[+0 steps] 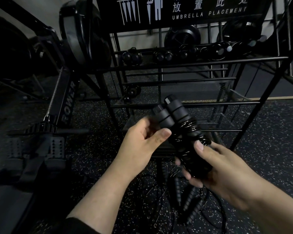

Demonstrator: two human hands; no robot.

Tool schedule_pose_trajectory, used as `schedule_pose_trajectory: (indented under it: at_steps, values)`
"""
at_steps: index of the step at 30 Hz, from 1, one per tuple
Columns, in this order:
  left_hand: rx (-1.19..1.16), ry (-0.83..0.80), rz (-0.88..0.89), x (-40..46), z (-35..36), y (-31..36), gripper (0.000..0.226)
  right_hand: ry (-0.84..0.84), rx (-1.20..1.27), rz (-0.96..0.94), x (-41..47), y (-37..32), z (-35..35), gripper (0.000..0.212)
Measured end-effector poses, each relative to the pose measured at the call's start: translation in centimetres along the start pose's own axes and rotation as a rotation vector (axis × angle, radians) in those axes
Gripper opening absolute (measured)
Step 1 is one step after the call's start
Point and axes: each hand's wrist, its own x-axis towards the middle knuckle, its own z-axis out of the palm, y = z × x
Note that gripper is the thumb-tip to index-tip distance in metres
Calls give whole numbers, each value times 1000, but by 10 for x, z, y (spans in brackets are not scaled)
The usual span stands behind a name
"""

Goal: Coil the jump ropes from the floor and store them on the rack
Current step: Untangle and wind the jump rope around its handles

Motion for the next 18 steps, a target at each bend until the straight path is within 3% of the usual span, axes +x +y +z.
schedule_pose_trajectory:
  at_steps: [4, 10, 16, 18]
  values:
    - [-59, -53, 16, -3, -1, 2, 57, -174, 125, 42, 1, 1, -3, 60]
    - [255, 198, 113, -1, -9, 10, 61, -121, 43, 23, 3, -3, -11, 57]
    - [84, 46, -5, -4, -6, 9, 67, -215, 94, 11, 3, -1, -15, 64]
    - [-17, 25, -62, -4, -4, 12, 67, -269, 171, 30, 3, 1, -17, 55]
